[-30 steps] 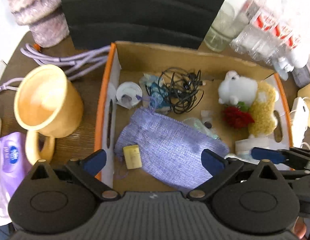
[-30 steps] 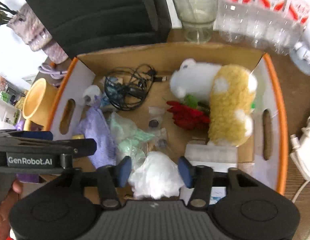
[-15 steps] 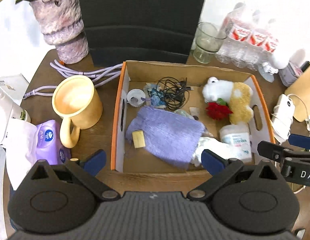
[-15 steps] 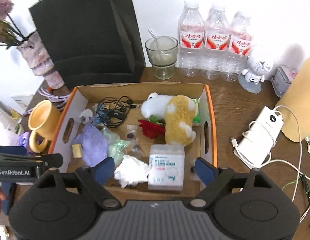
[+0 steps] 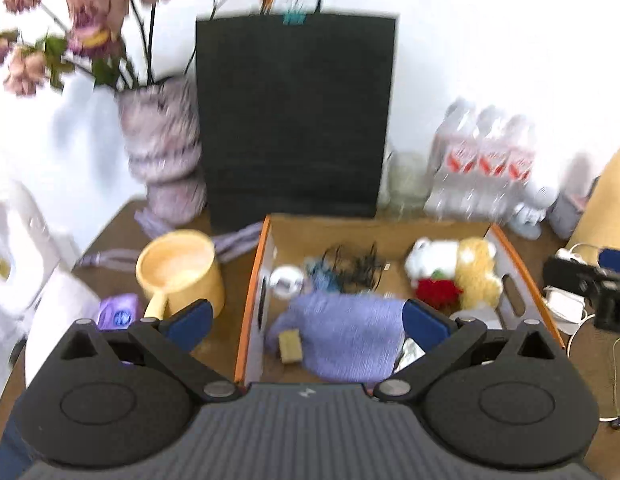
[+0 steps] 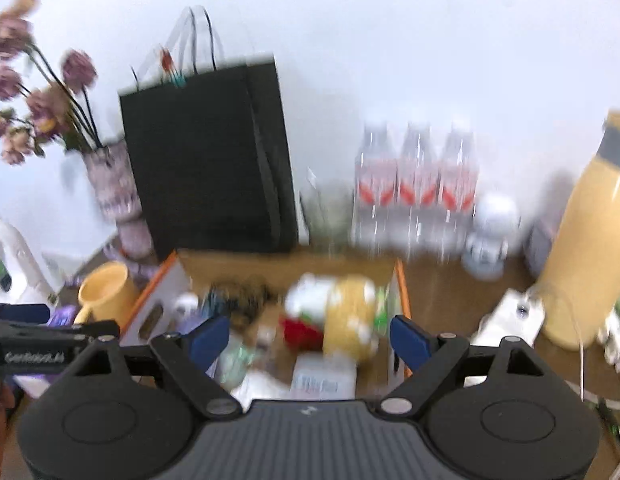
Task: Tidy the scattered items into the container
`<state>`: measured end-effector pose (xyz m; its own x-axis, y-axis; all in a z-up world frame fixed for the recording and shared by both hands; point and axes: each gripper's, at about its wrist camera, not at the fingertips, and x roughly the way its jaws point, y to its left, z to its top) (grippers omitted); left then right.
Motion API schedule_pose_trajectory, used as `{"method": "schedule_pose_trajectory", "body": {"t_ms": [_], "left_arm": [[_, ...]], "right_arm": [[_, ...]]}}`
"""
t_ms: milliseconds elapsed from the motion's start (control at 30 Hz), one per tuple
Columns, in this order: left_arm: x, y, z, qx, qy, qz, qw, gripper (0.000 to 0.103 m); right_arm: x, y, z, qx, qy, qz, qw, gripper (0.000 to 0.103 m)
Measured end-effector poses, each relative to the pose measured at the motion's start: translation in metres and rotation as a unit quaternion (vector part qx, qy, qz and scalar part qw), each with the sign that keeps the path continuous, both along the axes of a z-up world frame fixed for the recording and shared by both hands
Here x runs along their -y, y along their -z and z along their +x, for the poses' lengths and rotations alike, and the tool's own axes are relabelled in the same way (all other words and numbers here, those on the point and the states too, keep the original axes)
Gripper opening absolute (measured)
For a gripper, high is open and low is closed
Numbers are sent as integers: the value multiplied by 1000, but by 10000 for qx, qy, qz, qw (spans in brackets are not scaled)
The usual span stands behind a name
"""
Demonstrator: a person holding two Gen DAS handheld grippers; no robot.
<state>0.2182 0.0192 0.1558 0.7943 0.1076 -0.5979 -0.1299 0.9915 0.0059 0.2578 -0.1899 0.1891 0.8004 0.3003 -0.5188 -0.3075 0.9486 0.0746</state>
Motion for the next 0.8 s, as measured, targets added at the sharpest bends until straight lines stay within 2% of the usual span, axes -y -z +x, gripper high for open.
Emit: {"method": "schedule_pose_trajectory", "body": {"t_ms": [100,133,200,367,500,600,800], "left_arm": [[2,10,-14,609,133,85,9980,103],[2,12,-16,683,151,80,9975,103],[2,17,-17,687,186,35,9975,103],[-3,27,-30,880,164,-53,9960,103],[-1,37,-62,961,198,117,9951,103],[2,53,-96,928,196,199,9953,103],[2,85,-167,827,272,-101,9961,103]], "right_arm": [[4,12,-10,349,12,350,9988,87],[6,15,-10,375,15,457,9982,87],[7,23,-11,394,75,661,9970,87],[4,35,-20,385,112,685,9968,89],[11,53,-52,365,121,926,9950,97],[14,70,-85,408,149,815,9957,98],[19,100,-148,324,195,114,9992,99]]}}
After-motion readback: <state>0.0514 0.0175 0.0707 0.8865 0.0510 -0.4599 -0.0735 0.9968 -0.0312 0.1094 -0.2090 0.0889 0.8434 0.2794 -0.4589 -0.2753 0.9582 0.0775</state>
